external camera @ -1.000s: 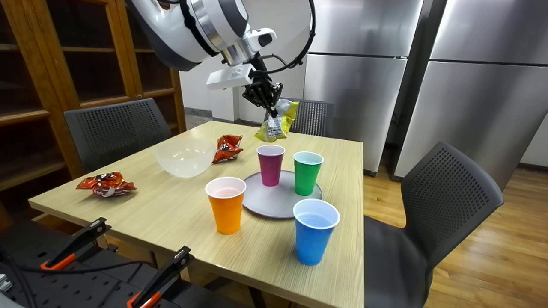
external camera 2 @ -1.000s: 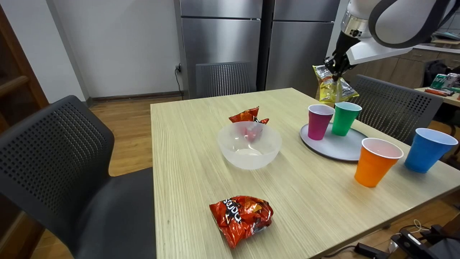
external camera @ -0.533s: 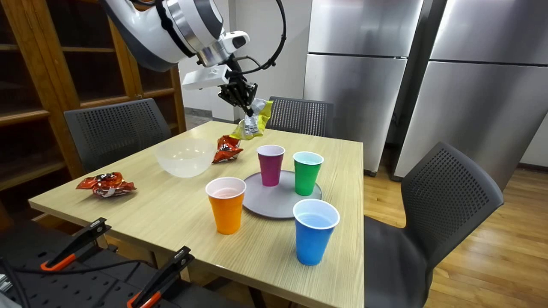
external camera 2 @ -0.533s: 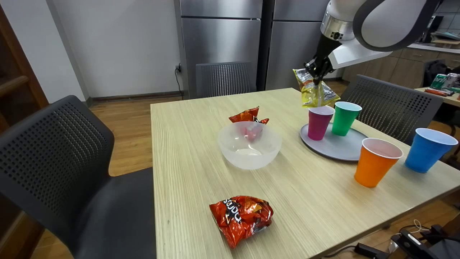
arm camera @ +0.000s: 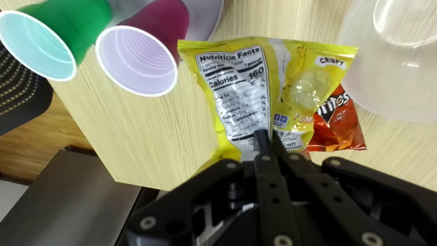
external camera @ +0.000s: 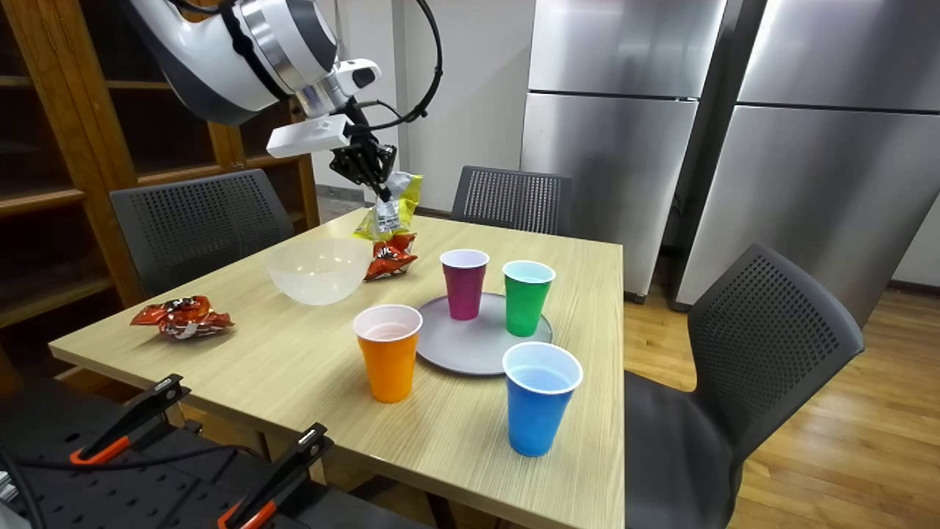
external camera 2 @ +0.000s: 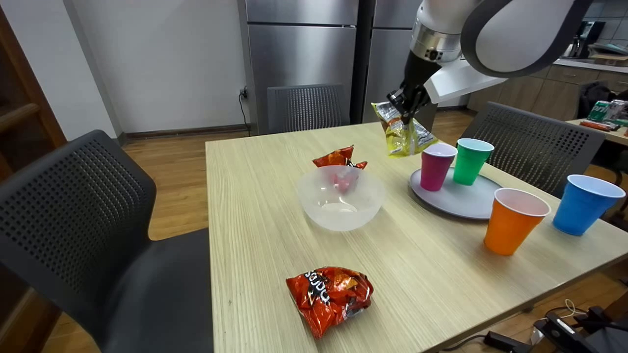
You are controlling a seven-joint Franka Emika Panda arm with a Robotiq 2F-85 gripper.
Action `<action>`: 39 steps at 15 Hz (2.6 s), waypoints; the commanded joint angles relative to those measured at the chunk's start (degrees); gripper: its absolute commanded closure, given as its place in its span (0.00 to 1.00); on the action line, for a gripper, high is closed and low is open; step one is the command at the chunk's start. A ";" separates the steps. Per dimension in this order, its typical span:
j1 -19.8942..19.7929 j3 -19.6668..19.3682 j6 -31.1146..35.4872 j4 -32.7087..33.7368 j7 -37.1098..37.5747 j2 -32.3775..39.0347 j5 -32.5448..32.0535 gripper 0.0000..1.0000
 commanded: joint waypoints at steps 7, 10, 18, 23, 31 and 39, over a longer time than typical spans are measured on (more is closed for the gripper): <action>6.97 2.03 -3.38 0.26 1.86 0.23 0.84 1.00; 7.56 3.67 -3.99 1.08 1.75 1.72 2.09 1.00; 7.47 7.80 -5.77 3.56 1.04 5.24 6.48 1.00; 4.76 11.69 -8.09 6.93 0.73 7.66 8.33 1.00; -5.28 21.24 -12.38 13.09 -0.45 12.40 10.19 1.00; -14.66 29.27 -15.94 18.43 -1.10 16.21 9.70 1.00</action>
